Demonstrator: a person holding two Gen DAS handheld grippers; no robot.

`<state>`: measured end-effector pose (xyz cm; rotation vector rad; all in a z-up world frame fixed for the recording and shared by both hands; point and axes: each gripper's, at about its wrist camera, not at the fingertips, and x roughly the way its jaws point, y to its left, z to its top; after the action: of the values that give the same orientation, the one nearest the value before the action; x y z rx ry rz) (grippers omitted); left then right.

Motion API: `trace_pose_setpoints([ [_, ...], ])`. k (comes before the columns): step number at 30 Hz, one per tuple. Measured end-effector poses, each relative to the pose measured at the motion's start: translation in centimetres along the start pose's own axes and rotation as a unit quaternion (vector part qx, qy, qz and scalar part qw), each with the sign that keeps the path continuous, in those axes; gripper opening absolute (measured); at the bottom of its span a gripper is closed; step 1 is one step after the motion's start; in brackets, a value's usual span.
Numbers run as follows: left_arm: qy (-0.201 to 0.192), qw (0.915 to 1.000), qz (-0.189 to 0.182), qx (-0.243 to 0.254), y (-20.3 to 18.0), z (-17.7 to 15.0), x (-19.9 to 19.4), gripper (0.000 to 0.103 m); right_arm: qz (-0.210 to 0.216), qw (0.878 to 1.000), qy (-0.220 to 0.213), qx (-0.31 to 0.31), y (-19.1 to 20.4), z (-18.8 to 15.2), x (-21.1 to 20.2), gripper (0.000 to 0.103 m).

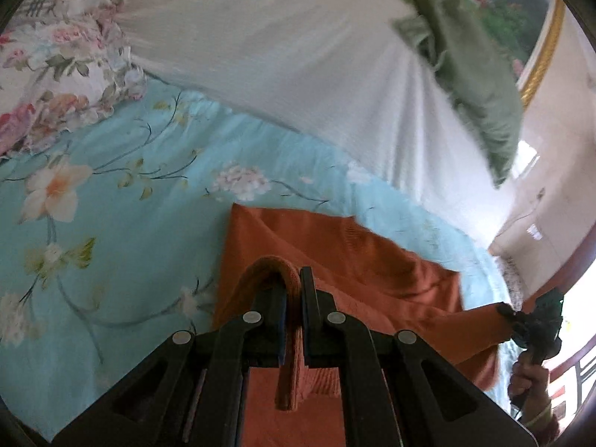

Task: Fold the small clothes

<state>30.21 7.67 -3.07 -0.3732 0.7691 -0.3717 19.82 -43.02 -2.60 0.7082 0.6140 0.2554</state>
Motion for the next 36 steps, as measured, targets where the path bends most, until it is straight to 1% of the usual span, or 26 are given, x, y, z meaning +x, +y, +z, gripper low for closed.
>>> trace_pose_setpoints([
  [4, 0.010, 0.9996, 0.021, -0.016, 1.6, 0.7, 2.9, 0.004, -0.014, 1.000, 0.012, 0.010, -1.5, 0.8, 2.4, 0.008],
  [6, 0.017, 0.9990, 0.032, -0.026, 2.4, 0.8, 4.3, 0.004, -0.041, 0.999, 0.027, 0.014, -2.4, 0.8, 3.8, 0.008],
  [8, 0.036, 0.9977, 0.048, -0.032, 2.9, 0.8, 6.1, 0.005, -0.069, 0.995, 0.057, 0.033, -3.5, 0.5, 4.9, 0.009],
  [9, 0.057, 0.9958, 0.063, -0.034, 3.3, 0.6, 7.3, 0.006, -0.070, 0.995, 0.060, 0.043, -3.7, 0.4, 5.0, 0.009],
  [10, 0.065, 0.9949, 0.067, -0.037, 3.4, 0.4, 7.7, 0.007, -0.062, 0.995, 0.056, 0.055, -4.0, 0.1, 4.6, 0.012],
  [11, 0.070, 0.9943, 0.068, -0.041, 3.6, 0.2, 7.8, 0.007, -0.060, 0.995, 0.049, 0.058, -4.0, -0.2, 3.9, 0.019],
  [12, 0.071, 0.9943, 0.064, -0.048, 3.8, -0.1, 7.5, 0.010, -0.070, 0.995, 0.038, 0.055, -3.7, -0.4, 2.9, 0.023],
  [13, 0.071, 0.9944, 0.060, -0.051, 3.8, -0.4, 7.0, 0.013, -0.087, 0.995, 0.021, 0.045, -3.2, -0.7, 1.6, 0.033],
  [14, 0.070, 0.9946, 0.059, -0.050, 3.6, -0.8, 6.4, 0.022, -0.102, 0.994, 0.005, 0.034, -2.7, -1.0, 0.5, 0.038],
  [15, 0.068, 0.9948, 0.060, -0.047, 3.3, -1.1, 5.7, 0.031, -0.113, 0.993, -0.010, 0.021, -2.0, -1.4, -0.6, 0.038],
  [16, 0.066, 0.9954, 0.060, -0.037, 2.6, -1.7, 4.8, 0.033, -0.113, 0.993, -0.018, 0.003, -1.0, -2.0, -1.4, 0.038],
  [17, 0.067, 0.9962, 0.052, -0.022, 1.7, -2.6, 4.0, 0.034, -0.099, 0.995, -0.010, -0.017, 0.0, -2.5, -1.4, 0.038],
  [18, 0.074, 0.9965, 0.038, -0.005, 0.4, -3.5, 3.5, 0.034, -0.073, 0.996, 0.018, -0.051, 1.6, -3.5, -0.7, 0.038],
  [19, 0.081, 0.9962, 0.029, 0.008, -0.5, -4.3, 3.1, 0.034, -0.059, 0.995, 0.041, -0.073, 2.6, -4.2, 0.1, 0.038],
  [20, 0.096, 0.9949, 0.015, 0.028, -1.9, -5.5, 3.2, 0.034, -0.043, 0.991, 0.075, -0.101, 3.9, -5.3, 1.4, 0.038],
  [21, 0.116, 0.9919, 0.000, 0.051, -3.3, -6.6, 3.6, 0.036, -0.034, 0.988, 0.095, -0.116, 4.5, -5.9, 2.3, 0.038],
  [22, 0.132, 0.9887, -0.006, 0.070, -4.4, -7.4, 4.2, 0.036, -0.031, 0.981, 0.130, -0.142, 5.4, -6.9, 3.9, 0.038],
  [23, 0.147, 0.9848, -0.004, 0.092, -5.5, -8.2, 4.8, 0.036, -0.044, 0.975, 0.148, -0.161, 5.7, -7.3, 5.0, 0.038],
  [25, 0.158, 0.9782, 0.016, 0.133, -7.1, -9.0, 6.0, 0.037, -0.086, 0.966, 0.158, -0.186, 5.7, -7.2, 6.5, 0.033],
  [27, 0.162, 0.9743, 0.035, 0.152, -7.6, -8.6, 7.2, 0.037, -0.108, 0.967, 0.140, -0.182, 5.2, -5.6, 7.1, 0.033],
  [29, 0.158, 0.9756, 0.043, 0.146, -7.4, -7.1, 8.1, 0.037, -0.151, 0.966, 0.108, -0.179, 4.6, -3.5, 7.2, 0.033],
  [30, 0.152, 0.9767, 0.055, 0.141, -7.0, -6.1, 8.6, 0.036, -0.163, 0.967, 0.093, -0.173, 4.4, -2.6, 7.3, 0.033],
  [32, 0.137, 0.9800, 0.077, 0.122, -6.1, -3.6, 9.5, 0.036, -0.191, 0.970, 0.045, -0.145, 3.4, -0.3, 6.4, 0.035],
  [34, 0.111, 0.9815, 0.115, 0.105, -5.2, -1.3, 10.0, 0.037, -0.201, 0.974, -0.003, -0.108, 2.6, 1.7, 4.9, 0.035],
  [35, 0.092, 0.9816, 0.139, 0.093, -4.6, -0.1, 9.9, 0.038, -0.206, 0.973, -0.013, -0.099, 2.5, 2.0, 4.4, 0.036],
  [36, 0.080, 0.9829, 0.148, 0.075, -3.7, 1.0, 9.6, 0.040, -0.207, 0.974, -0.025, -0.086, 2.2, 2.2, 3.6, 0.036],
])
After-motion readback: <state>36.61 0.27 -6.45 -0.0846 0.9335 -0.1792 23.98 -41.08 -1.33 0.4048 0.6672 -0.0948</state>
